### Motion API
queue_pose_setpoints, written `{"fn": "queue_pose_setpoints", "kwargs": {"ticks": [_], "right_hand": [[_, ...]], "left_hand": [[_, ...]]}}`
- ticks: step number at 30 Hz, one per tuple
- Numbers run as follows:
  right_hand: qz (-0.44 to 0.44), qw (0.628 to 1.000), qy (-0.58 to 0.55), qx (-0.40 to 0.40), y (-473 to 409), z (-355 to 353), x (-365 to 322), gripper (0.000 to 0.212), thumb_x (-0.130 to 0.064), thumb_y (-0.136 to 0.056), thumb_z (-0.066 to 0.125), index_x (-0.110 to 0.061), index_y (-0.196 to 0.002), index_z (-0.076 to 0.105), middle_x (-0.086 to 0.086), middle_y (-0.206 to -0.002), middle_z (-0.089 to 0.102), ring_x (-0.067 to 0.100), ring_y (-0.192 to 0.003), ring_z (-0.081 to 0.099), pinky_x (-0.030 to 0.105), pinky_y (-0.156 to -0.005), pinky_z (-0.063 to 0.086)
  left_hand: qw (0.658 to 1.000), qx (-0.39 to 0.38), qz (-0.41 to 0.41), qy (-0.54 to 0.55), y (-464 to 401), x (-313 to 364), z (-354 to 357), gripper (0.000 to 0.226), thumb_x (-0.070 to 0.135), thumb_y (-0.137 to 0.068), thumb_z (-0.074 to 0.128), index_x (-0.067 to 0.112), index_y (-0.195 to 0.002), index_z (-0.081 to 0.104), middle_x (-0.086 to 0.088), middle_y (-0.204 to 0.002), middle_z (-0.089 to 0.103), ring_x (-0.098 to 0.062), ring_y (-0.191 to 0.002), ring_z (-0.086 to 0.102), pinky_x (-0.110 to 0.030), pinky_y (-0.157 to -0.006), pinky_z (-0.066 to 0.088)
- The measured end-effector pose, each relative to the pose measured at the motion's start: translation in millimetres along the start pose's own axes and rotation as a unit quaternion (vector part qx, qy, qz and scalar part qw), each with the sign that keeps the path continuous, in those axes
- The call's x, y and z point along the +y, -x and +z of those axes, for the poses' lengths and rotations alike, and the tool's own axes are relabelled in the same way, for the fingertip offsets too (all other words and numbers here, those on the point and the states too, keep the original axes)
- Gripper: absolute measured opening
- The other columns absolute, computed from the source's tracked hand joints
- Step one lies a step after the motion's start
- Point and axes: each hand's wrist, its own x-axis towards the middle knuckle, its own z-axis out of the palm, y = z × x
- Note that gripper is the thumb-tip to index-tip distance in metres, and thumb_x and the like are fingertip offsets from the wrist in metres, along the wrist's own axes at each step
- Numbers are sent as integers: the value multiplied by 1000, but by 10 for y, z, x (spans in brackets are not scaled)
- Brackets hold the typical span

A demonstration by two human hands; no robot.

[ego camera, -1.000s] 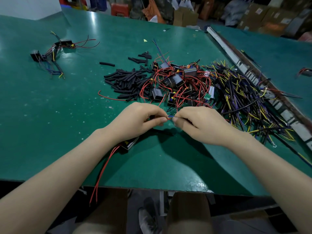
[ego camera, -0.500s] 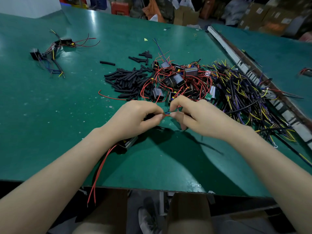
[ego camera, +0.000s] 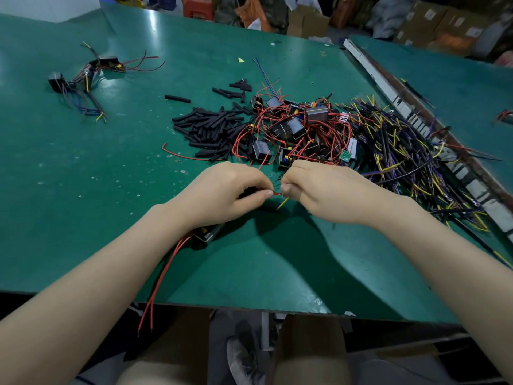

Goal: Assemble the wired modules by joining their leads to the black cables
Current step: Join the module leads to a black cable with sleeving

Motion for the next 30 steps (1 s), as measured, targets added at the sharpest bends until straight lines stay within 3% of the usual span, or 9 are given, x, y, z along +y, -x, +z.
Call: {"fn": "queue_pose_setpoints", "kwargs": {"ticks": [3, 5, 9, 13, 16, 19, 22, 26, 30], "right_hand": [[-33, 998, 10, 53, 86, -42, -54, 48, -55, -90, 28, -23, -108, 60, -6, -105, 54, 18, -93, 57, 32, -65, 41], [-76, 994, 9, 73, 154, -75, -89, 46, -56, -88, 43, -18, -104, 63, -1, -100, 59, 23, -80, 61, 35, -56, 47], [-125, 974, 85, 167, 225, -57, -130, 30, -29, -92, 50, -8, -86, 70, 8, -76, 61, 30, -56, 62, 32, -35, 43], [-94, 973, 71, 197, 263, -17, -161, 35, -32, -97, 45, -11, -84, 69, 3, -73, 61, 27, -62, 63, 30, -38, 39], [32, 983, -96, 154, 215, -19, -175, 30, -38, -98, 48, -18, -86, 67, -7, -70, 58, 21, -67, 58, 33, -55, 46], [120, 954, -258, 88, 109, -69, -171, 30, -33, -96, 53, -24, -69, 64, -10, -43, 44, 5, -43, 39, 19, -46, 33], [210, 890, -404, 23, 31, -156, -161, 32, -22, -93, 55, -20, -62, 62, -11, -40, 34, 5, -39, 29, 17, -39, 25], [300, 789, -523, -114, -10, -239, -97, 20, -21, -91, 52, -17, -72, 55, -12, -44, 29, 4, -34, 26, 10, -35, 12], [312, 752, -566, -129, 9, -217, -56, 18, -22, -91, 50, -17, -74, 51, -12, -47, 31, 2, -32, 25, 11, -32, 12]], "left_hand": [[997, -3, -46, 62, 23, -35, -35, 18, 23, -92, 58, 11, -90, 70, 3, -75, 69, -15, -70, 61, -32, -69, 49], [993, -16, -70, 93, 23, -42, -52, 13, 22, -93, 60, 13, -90, 70, 4, -72, 69, -11, -69, 61, -26, -68, 47], [984, -54, -100, 135, 3, -21, -46, 11, 23, -93, 60, 17, -91, 70, 10, -71, 69, -4, -68, 61, -10, -59, 38], [981, -46, -106, 158, 2, -25, -42, 12, 26, -92, 60, 19, -91, 70, 10, -71, 69, -11, -66, 60, -16, -57, 40], [987, -14, -77, 139, -10, 3, -50, 10, 20, -91, 61, 14, -90, 69, 9, -73, 68, -6, -69, 59, -17, -65, 44], [995, 17, -41, 89, -33, 33, -87, 11, 18, -89, 64, 9, -86, 68, 6, -74, 67, -8, -69, 59, -26, -69, 47], [999, 46, 14, -21, -66, 75, -128, 17, 24, -87, 62, 8, -82, 68, 2, -72, 66, -19, -69, 61, -33, -67, 44], [986, 60, 79, -136, -97, 142, -135, 18, 22, -89, 57, 10, -79, 65, -2, -71, 63, -25, -70, 61, -38, -64, 43], [975, 79, 88, -186, -77, 195, -99, 15, 17, -90, 59, 11, -78, 65, 0, -71, 63, -25, -69, 59, -36, -62, 41]]}}
